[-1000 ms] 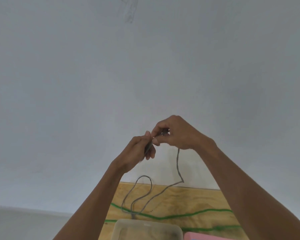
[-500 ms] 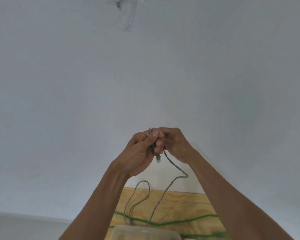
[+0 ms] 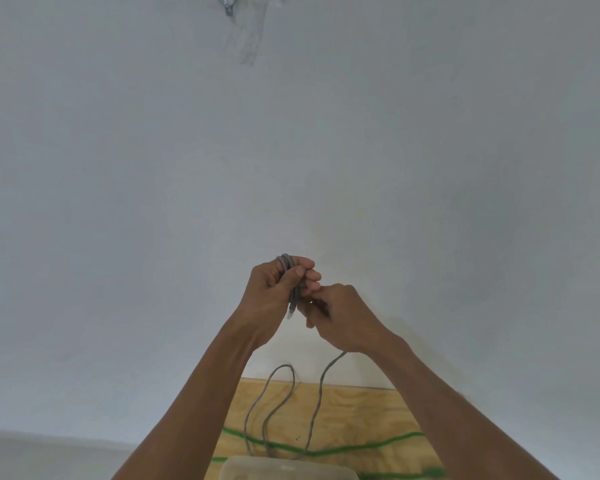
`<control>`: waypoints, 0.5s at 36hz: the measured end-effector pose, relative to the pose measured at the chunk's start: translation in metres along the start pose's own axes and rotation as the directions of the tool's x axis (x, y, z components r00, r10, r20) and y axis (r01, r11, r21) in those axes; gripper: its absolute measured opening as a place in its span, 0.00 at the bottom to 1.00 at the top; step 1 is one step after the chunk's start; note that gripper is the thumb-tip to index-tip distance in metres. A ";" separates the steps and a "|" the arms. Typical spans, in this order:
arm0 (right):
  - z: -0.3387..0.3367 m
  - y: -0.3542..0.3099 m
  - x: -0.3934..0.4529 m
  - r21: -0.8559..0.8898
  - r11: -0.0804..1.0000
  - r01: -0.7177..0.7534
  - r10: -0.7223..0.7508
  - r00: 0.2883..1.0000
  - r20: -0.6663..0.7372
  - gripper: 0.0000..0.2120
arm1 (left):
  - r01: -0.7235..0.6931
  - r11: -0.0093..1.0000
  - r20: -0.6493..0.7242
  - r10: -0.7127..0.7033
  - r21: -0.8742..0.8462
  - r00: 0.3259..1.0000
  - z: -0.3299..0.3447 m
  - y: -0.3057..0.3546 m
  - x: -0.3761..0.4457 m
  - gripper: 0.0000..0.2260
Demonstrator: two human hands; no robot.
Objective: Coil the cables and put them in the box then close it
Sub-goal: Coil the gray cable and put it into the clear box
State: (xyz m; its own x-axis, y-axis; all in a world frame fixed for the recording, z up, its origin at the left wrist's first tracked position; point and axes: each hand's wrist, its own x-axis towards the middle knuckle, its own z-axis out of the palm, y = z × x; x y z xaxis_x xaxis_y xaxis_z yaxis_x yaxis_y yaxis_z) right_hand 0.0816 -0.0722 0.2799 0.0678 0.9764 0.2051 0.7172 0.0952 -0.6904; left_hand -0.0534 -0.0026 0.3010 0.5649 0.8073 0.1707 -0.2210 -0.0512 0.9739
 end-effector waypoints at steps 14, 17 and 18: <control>-0.059 -0.027 0.022 0.126 0.982 0.140 -0.156 0.980 0.127 0.02 | 0.067 0.922 0.131 -0.125 0.381 0.983 -0.007 -0.003 -0.016 0.23; -0.074 -0.029 0.031 0.291 0.946 0.139 -0.166 0.984 0.070 0.09 | 0.151 0.955 0.173 -0.198 0.256 0.965 0.002 0.000 -0.021 0.26; -0.077 -0.028 0.034 0.337 0.933 0.129 -0.160 0.985 0.066 0.10 | 0.185 0.967 0.200 -0.219 0.177 0.955 0.006 0.003 -0.022 0.25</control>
State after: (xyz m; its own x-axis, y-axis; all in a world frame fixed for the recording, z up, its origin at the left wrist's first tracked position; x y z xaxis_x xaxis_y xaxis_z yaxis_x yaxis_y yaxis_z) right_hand 0.1172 -0.0566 0.3592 -0.0941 0.9592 0.2667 0.4441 0.2802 -0.8510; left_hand -0.0618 -0.0236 0.3006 0.7472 0.6643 -0.0207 0.0315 -0.0042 0.9995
